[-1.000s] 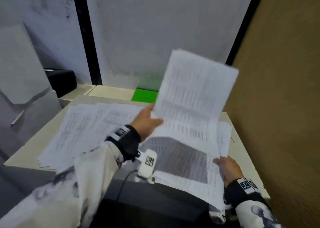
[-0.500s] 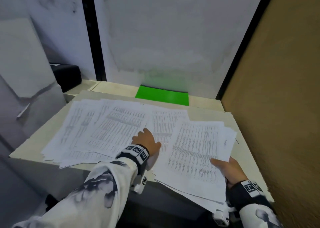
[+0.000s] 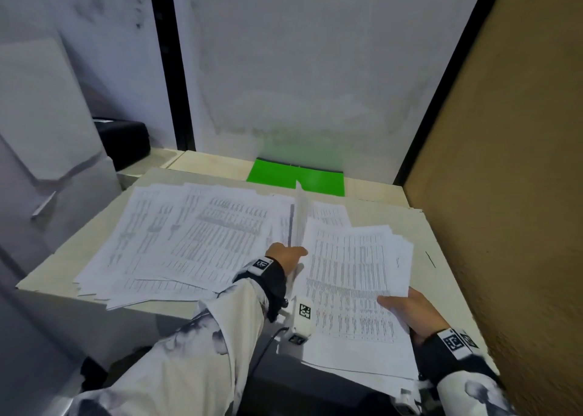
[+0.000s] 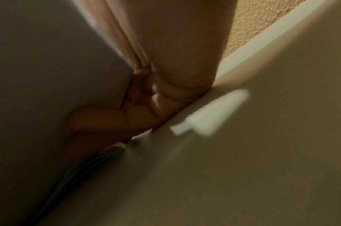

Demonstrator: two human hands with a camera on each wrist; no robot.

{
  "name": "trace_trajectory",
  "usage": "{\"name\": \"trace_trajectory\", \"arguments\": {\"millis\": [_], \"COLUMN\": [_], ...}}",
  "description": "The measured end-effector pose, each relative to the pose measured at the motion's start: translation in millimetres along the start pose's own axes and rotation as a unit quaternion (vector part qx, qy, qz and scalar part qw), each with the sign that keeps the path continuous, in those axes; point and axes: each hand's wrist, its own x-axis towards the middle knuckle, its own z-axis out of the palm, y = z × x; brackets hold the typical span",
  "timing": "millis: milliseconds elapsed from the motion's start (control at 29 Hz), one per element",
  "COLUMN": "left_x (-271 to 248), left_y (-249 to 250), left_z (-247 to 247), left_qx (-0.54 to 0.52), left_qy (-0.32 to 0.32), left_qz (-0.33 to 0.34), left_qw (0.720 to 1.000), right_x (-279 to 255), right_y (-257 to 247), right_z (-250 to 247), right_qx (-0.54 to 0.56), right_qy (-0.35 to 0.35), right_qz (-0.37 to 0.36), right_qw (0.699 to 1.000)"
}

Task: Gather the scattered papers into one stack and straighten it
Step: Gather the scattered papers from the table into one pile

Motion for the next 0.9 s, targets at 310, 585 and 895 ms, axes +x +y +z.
{"name": "trace_trajectory", "arguments": {"millis": [310, 585, 895], "left_x": [8, 26, 37], "left_y": [-12, 2, 3], "left_z": [14, 16, 7], "left_qx": [0.44, 0.278, 0.092], "left_qy": [0.108, 0.061, 0.068], "left_qz": [0.06, 0.061, 0.131], "left_qw": [0.889, 0.957, 0.985], "right_x": [-13, -18, -14], "right_y": [-11, -14, -11], "right_z": [2, 3, 2], "right_qx": [0.034, 0.023, 0.037], "right_qy": [-0.022, -0.022, -0.021], "right_qz": [0.005, 0.004, 0.005], "right_qw": [0.999, 0.999, 0.999]}}
